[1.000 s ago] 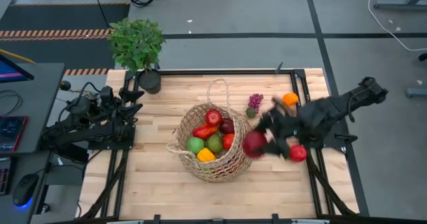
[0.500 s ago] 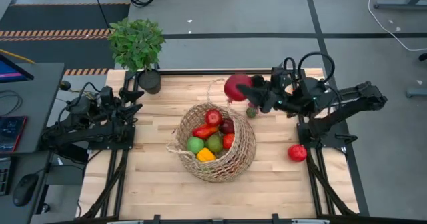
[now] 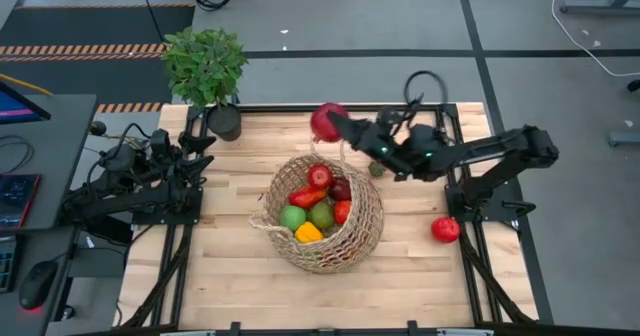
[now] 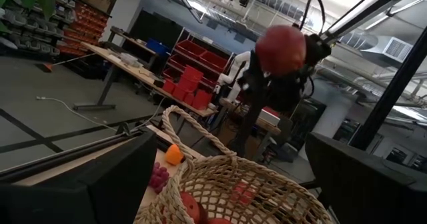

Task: Build produce basket
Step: Put the red pomegranate into the brown basket

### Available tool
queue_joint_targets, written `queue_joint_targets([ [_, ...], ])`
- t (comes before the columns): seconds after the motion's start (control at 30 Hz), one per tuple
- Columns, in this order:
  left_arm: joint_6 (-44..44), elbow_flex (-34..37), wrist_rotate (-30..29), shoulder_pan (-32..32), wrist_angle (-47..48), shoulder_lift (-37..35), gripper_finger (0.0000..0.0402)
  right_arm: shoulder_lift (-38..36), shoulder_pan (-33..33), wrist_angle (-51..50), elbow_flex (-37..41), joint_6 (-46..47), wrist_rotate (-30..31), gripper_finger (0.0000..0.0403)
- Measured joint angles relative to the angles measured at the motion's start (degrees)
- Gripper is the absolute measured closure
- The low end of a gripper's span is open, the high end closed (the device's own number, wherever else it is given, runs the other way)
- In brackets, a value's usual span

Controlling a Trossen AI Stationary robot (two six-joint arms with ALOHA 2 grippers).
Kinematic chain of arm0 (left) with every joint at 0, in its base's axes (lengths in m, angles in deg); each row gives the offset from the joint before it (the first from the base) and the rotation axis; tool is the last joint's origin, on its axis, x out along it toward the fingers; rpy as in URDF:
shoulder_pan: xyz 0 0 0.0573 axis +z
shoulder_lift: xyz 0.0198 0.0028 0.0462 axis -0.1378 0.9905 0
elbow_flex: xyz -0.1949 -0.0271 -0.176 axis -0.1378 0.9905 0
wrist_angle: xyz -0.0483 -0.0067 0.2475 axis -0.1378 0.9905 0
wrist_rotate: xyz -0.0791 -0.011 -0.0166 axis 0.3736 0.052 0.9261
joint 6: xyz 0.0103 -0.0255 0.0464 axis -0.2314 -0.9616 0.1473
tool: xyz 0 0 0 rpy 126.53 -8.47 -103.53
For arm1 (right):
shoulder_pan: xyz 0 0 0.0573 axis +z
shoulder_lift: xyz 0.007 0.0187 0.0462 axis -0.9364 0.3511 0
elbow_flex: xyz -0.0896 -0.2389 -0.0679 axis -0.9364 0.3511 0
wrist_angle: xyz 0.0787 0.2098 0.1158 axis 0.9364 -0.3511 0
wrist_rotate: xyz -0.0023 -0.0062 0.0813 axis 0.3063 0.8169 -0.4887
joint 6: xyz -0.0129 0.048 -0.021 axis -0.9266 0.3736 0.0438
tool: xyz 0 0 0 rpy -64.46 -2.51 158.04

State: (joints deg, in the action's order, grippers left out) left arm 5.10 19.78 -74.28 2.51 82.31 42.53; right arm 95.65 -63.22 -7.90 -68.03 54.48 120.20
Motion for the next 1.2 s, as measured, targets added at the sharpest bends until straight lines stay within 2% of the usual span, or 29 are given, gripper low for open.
queue_joint_targets([
  [0.1, 0.0, 0.0, 0.0, 0.0, 0.0, 0.0, 0.0012, 3.2, -0.1, -0.1, -1.4, 2.9, -2.7, 0.0023],
  [0.23, 0.0, 0.0, 0.0, 0.0, 0.0, 0.0, 0.0012, 7.6, -0.2, -3.5, -7.5, 2.8, -8.1, 0.0023],
  [0.3, 0.0, 0.0, 0.0, 0.0, 0.0, 0.0, 0.0012, 9.2, -0.7, -12.8, -12.1, 3.2, -10.3, 0.0023],
  [0.4, 0.0, 0.0, 0.0, 0.0, 0.0, 0.0, 0.0012, 11.9, -1.5, -32.3, -20.7, 3.9, -16.0, 0.0023],
  [0.5, 0.0, 0.0, 0.0, 0.0, 0.0, 0.0, 0.0012, 15.0, -1.7, -51.4, -30.6, -1.3, -20.4, 0.0023],
  [0.63, 0.0, 0.0, 0.0, 0.0, 0.0, 0.0, 0.0012, 19.5, -1.5, -73.6, -42.4, -12.2, -19.8, 0.0023],
  [0.73, 0.0, 0.0, 0.0, 0.0, 0.0, 0.0, 0.0012, 22.3, -1.2, -84.1, -46.4, -24.3, -17.8, 0.0023],
  [1.0, 0.0, 0.0, 0.0, 0.0, 0.0, 0.0, 0.0012, 27.3, 1.1, -86.5, -46.3, -53.6, -18.2, 0.0023],
  [1.2, 0.0, 0.0, 0.0, 0.0, 0.0, 0.0, 0.0012, 30.1, 2.4, -85.4, -46.3, -64.0, -17.6, 0.0023],
])
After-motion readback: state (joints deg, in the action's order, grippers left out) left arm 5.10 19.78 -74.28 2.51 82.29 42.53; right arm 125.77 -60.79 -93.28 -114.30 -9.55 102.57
